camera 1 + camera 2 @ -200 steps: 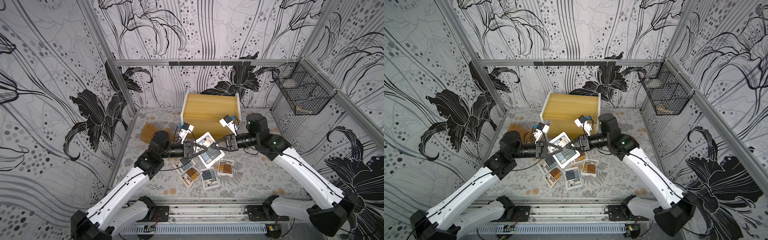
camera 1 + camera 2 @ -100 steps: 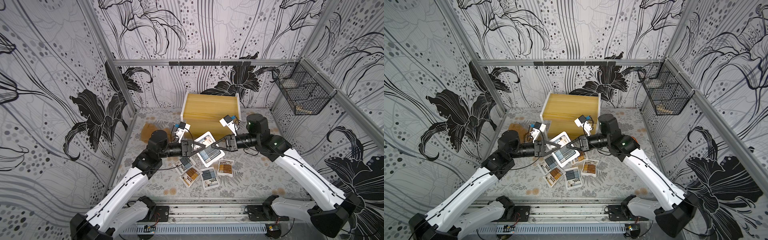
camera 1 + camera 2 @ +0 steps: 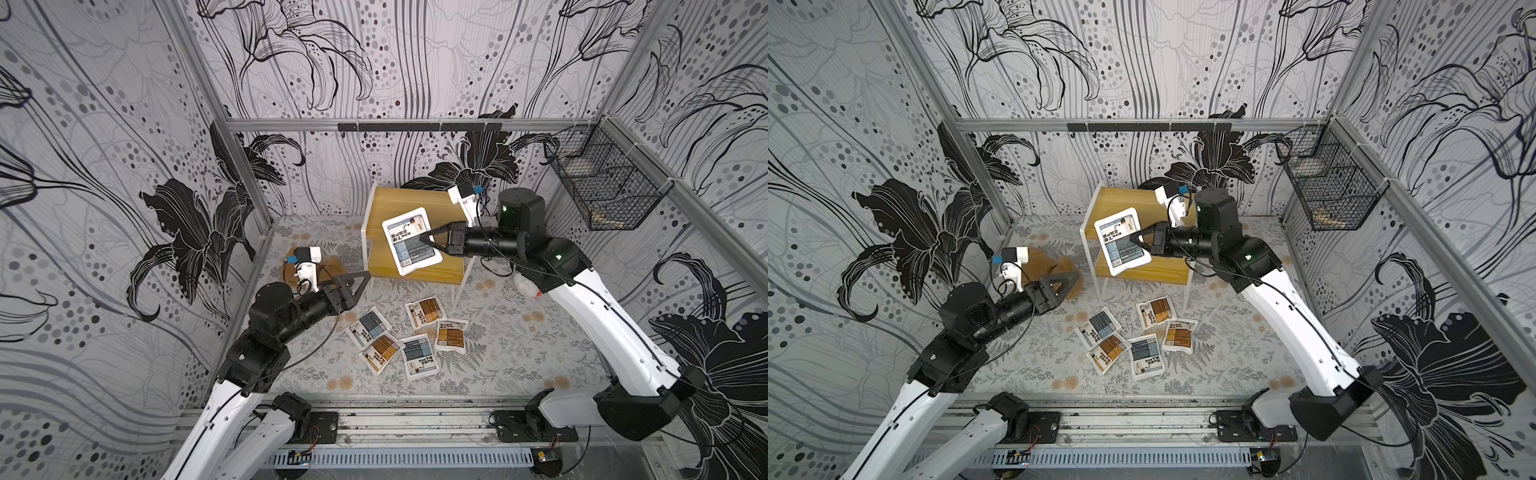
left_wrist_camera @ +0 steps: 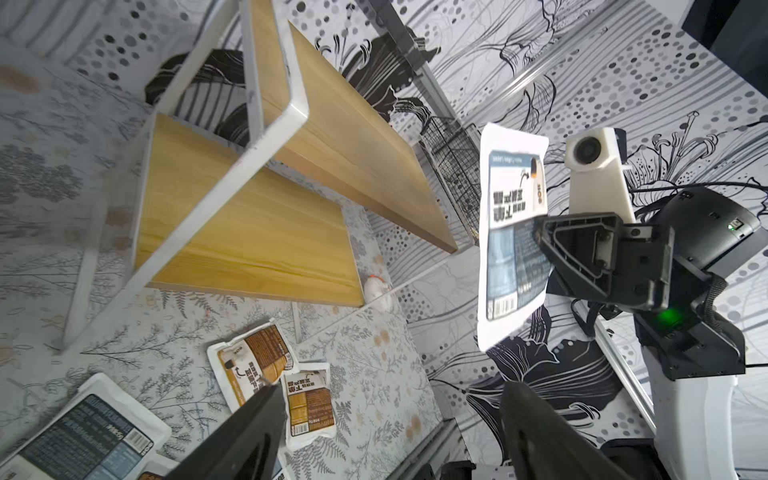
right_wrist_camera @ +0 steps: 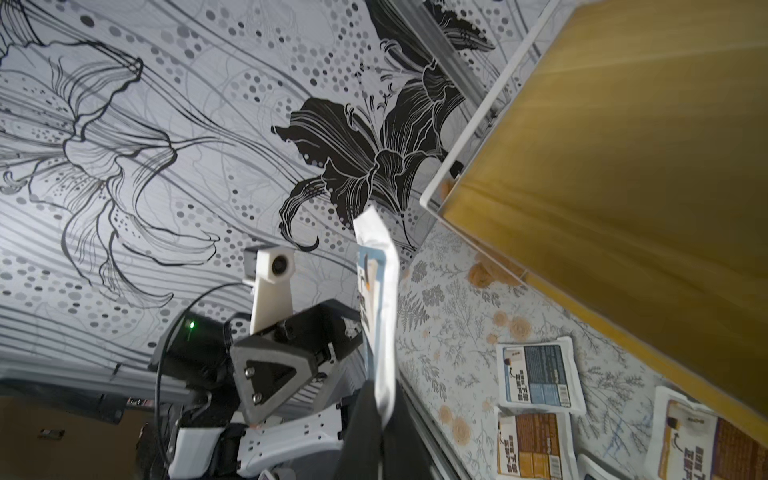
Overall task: Place the bagged coffee beans on the shelf by color
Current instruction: Pick up the bagged coffee beans at the center of the board, then place the bagged coffee beans on the shelf.
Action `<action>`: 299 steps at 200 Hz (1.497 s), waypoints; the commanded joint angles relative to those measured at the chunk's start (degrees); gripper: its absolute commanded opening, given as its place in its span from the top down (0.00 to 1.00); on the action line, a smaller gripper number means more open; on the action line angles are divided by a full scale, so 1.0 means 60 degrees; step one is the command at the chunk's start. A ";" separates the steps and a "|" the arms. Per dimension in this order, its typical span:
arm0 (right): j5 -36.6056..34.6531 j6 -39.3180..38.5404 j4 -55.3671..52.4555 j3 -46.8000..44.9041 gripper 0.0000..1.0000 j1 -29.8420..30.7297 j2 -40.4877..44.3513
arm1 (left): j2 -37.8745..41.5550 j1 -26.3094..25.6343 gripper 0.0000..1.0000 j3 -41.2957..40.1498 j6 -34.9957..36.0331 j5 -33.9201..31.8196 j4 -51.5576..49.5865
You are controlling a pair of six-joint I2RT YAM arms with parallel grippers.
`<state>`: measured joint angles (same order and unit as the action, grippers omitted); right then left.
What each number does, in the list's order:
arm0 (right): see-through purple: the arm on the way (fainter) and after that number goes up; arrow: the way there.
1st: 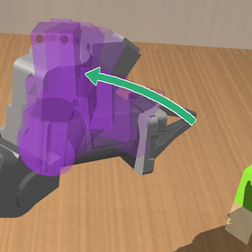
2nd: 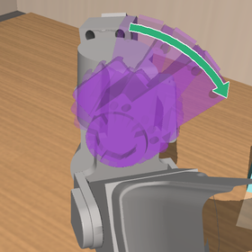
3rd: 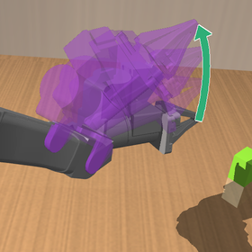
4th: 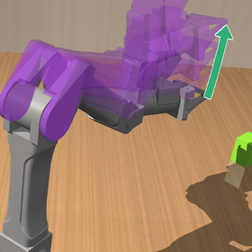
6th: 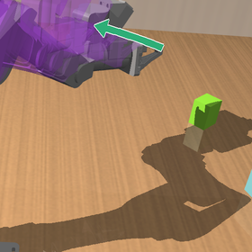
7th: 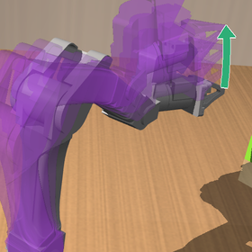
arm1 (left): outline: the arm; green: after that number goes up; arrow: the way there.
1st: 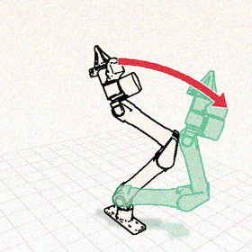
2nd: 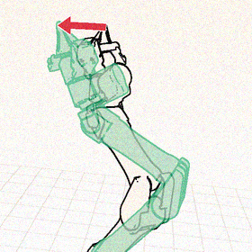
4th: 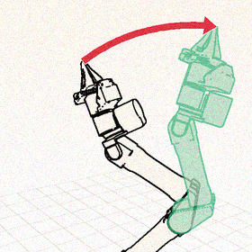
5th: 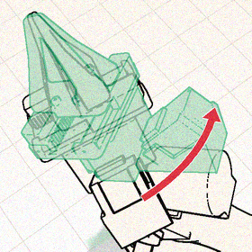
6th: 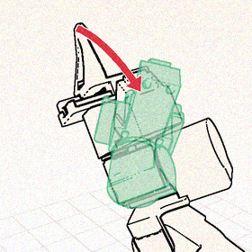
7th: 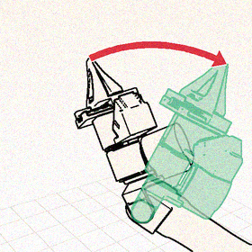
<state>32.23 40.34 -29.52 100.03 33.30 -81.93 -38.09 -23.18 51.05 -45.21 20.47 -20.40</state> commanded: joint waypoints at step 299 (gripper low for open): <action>-0.2790 0.1775 -0.2013 0.4136 0.19 -0.0178 -0.4338 | 0.0558 0.0040 0.09 -0.0984 -0.0213 -0.0689 -0.0598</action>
<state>20.01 55.57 -32.38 122.43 32.23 -107.94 -34.30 -23.18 46.13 -46.37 15.31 -26.63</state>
